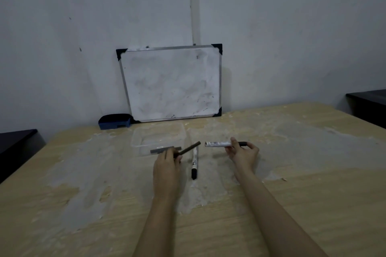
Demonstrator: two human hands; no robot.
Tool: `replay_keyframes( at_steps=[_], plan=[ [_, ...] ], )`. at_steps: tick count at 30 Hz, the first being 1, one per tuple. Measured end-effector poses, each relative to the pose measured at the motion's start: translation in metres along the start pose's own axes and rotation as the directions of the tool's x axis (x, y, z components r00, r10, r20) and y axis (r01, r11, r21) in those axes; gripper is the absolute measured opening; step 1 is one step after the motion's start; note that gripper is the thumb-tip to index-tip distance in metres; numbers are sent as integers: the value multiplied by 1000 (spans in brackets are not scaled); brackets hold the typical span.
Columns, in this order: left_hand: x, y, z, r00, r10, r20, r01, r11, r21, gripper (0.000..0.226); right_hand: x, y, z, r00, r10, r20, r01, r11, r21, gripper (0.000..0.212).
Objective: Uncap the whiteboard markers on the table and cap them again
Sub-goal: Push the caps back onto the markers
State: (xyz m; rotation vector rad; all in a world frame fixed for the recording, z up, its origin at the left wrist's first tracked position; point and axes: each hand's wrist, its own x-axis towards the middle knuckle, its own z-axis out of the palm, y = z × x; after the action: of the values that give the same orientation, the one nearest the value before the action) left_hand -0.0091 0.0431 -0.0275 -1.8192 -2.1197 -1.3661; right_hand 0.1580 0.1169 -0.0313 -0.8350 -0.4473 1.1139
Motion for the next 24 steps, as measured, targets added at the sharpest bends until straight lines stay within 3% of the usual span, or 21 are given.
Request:
replay_keyframes(
  at_steps=[18,21,24],
  plan=[
    [0,-2,4,991,133,18,-131,987,-89,15,-3,2,0,995,2,99,7,996,-88,44],
    [-2,5,5,993,116,12,-111,973,-202,34,-10,1,6,975,123,186,-114,992,-61,44],
    [-4,11,6,998,59,-21,-62,952,-299,65,-12,1,10,931,281,234,-323,932,165,23]
  ],
)
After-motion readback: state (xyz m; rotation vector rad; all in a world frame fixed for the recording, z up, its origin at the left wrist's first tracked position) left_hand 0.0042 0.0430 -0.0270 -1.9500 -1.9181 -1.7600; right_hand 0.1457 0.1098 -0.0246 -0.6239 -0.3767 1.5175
